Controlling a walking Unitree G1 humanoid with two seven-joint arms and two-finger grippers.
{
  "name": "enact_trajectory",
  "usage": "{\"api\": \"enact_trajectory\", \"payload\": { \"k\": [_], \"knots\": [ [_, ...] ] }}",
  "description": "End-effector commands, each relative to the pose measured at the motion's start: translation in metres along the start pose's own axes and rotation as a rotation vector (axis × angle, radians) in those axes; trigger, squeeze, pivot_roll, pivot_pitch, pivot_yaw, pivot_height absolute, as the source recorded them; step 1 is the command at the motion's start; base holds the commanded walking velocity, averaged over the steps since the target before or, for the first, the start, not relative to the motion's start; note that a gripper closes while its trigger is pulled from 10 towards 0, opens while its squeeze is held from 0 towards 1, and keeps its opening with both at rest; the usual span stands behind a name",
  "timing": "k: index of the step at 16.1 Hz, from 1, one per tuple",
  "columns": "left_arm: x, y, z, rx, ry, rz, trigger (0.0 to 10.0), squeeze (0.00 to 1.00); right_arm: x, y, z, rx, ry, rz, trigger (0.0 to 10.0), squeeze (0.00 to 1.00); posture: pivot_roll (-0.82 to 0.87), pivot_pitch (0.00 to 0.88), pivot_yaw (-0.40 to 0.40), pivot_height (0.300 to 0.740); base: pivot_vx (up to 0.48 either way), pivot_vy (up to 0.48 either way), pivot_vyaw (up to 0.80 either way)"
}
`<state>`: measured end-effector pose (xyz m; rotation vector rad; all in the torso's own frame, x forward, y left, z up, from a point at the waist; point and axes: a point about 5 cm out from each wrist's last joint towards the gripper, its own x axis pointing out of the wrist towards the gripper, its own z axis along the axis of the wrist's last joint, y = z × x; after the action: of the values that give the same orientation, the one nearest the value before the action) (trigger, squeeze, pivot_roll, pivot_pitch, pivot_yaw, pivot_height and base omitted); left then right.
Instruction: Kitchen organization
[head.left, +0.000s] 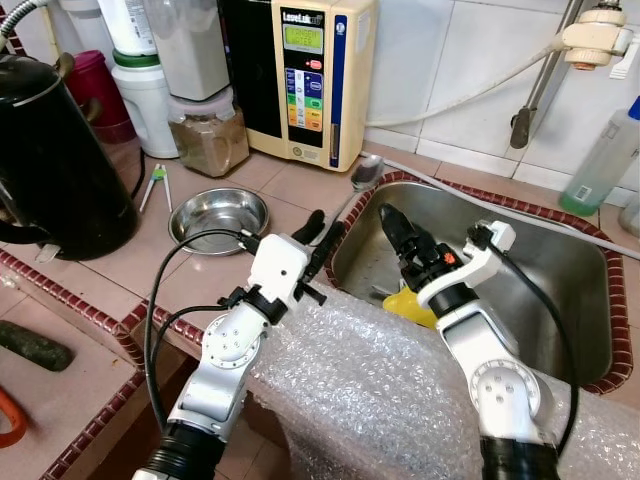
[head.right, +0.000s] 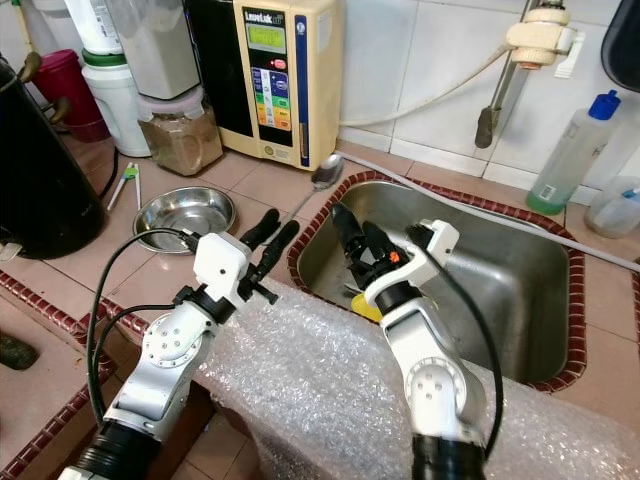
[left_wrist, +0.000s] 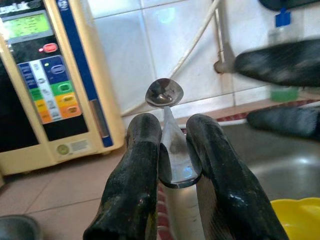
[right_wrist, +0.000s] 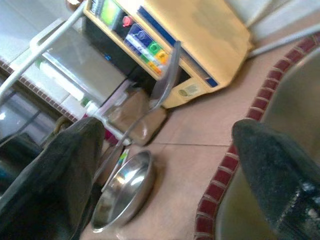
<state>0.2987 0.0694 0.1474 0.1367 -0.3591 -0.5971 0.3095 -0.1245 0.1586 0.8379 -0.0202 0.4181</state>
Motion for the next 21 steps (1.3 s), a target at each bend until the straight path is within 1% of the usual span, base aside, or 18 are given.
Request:
{"api": "enact_trajectory", "payload": {
  "k": [1, 2, 3, 4, 6, 7, 9, 10, 12, 16, 19, 21],
  "knots": [
    [0.005, -0.004, 0.006, 0.006, -0.030, -0.031, 0.0, 0.00, 0.004, 0.001, 0.001, 0.026, 0.004, 0.008, 10.0, 0.00, 0.02, 0.019, 0.032, 0.740, 0.000, 0.000, 0.00],
    [0.006, -0.006, 0.007, 0.001, -0.038, -0.040, 0.0, 0.00, 0.007, 0.000, 0.001, 0.028, 0.006, 0.005, 10.0, 0.00, 0.02, 0.019, 0.030, 0.740, 0.000, 0.000, 0.00],
    [0.010, -0.015, 0.010, -0.021, -0.053, -0.072, 0.0, 0.00, 0.015, -0.001, 0.003, 0.065, 0.011, 0.011, 10.0, 0.00, 0.03, 0.020, 0.026, 0.740, 0.000, 0.000, 0.00],
    [0.010, -0.019, 0.010, -0.031, -0.057, -0.086, 0.0, 0.00, 0.022, -0.002, 0.004, 0.079, 0.011, 0.010, 10.0, 0.00, 0.03, 0.020, 0.026, 0.740, 0.000, 0.000, 0.00],
    [0.010, -0.023, 0.010, -0.040, -0.058, -0.093, 0.0, 0.00, 0.030, -0.003, 0.004, 0.098, 0.010, 0.007, 10.0, 0.00, 0.02, 0.022, 0.025, 0.740, 0.000, 0.000, 0.00],
    [0.010, -0.026, 0.011, -0.048, -0.061, -0.100, 0.0, 0.00, 0.036, -0.003, 0.004, 0.109, 0.008, 0.011, 10.0, 0.00, 0.02, 0.022, 0.025, 0.740, 0.000, 0.000, 0.00],
    [0.011, -0.030, 0.011, -0.057, -0.064, -0.106, 0.0, 0.00, 0.044, -0.001, 0.005, 0.116, 0.001, 0.012, 10.0, 0.00, 0.03, 0.027, 0.024, 0.740, 0.000, 0.000, 0.00],
    [0.011, -0.032, 0.012, -0.063, -0.066, -0.108, 0.0, 0.00, 0.049, 0.001, 0.006, 0.132, -0.009, 0.015, 0.0, 0.00, 0.03, 0.032, 0.022, 0.740, 0.000, 0.000, 0.00],
    [0.010, -0.033, 0.012, -0.066, -0.064, -0.107, 0.0, 0.00, 0.053, 0.001, 0.007, 0.148, -0.014, 0.022, 0.0, 0.00, 0.03, 0.035, 0.020, 0.740, 0.000, 0.000, 0.00],
    [0.008, -0.032, 0.010, -0.065, -0.054, -0.101, 0.0, 0.00, 0.054, -0.002, 0.009, 0.148, -0.025, 0.006, 0.0, 0.00, 0.02, 0.042, 0.018, 0.740, 0.000, 0.000, 0.00],
    [0.007, -0.031, 0.007, -0.055, -0.041, -0.091, 0.0, 0.00, 0.049, -0.010, 0.011, 0.141, -0.028, -0.036, 0.0, 0.00, 0.02, 0.044, 0.017, 0.740, 0.000, 0.000, 0.00],
    [0.007, -0.029, 0.007, -0.051, -0.039, -0.086, 0.0, 0.00, 0.047, -0.014, 0.016, 0.164, -0.048, -0.047, 0.0, 0.00, 0.02, 0.046, 0.018, 0.740, 0.000, 0.000, 0.00]
  ]
}}
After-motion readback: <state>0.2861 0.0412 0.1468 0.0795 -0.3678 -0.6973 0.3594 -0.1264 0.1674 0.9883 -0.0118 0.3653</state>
